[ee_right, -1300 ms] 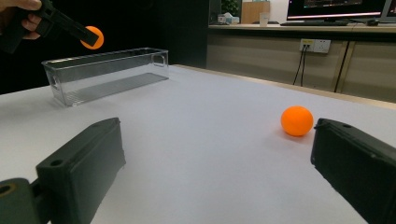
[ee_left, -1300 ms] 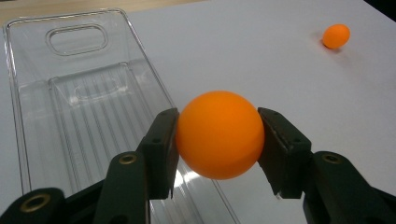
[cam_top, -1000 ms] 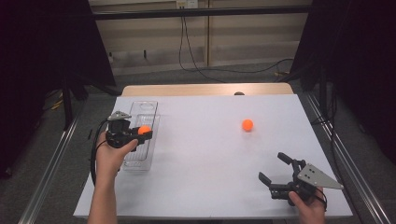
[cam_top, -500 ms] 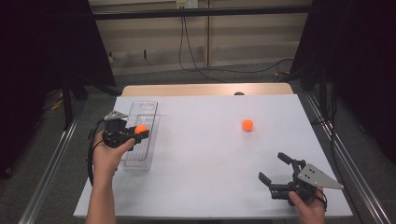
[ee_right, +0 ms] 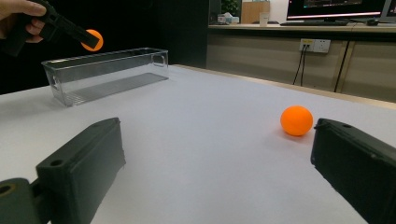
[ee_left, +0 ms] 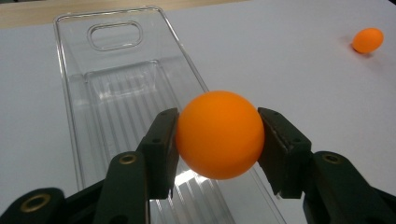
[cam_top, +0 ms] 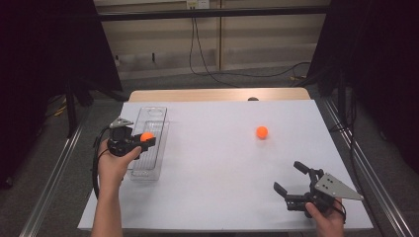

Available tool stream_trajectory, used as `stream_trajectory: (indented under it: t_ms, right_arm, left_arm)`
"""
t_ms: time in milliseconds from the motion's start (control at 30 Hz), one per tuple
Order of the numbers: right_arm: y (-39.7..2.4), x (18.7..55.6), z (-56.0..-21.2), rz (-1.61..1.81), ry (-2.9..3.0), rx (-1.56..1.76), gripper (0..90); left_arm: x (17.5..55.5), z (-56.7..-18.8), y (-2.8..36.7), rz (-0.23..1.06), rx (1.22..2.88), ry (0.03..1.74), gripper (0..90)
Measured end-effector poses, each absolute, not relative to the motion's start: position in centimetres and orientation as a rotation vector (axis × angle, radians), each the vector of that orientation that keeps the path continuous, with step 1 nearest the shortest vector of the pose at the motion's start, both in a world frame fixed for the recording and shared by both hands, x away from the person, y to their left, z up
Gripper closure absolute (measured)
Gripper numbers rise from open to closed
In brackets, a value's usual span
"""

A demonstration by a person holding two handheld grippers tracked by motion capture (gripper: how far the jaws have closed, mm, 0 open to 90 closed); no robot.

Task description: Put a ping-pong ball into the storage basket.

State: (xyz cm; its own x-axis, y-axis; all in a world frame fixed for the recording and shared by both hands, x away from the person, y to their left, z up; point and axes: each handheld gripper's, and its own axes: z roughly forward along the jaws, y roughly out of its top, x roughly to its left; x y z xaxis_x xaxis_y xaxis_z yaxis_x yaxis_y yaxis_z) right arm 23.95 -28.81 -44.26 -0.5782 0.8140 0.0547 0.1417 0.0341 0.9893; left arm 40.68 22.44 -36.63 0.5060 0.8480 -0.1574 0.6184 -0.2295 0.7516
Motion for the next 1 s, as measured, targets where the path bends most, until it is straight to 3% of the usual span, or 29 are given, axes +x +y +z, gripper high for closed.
stream_trajectory:
  t_ms: [1000]
  right_arm:
    - [-28.79,23.95,-44.27,1.589,1.774,0.962,2.1]
  left_arm:
    - [41.14,-37.58,22.79,0.407,1.966,1.236,50.9]
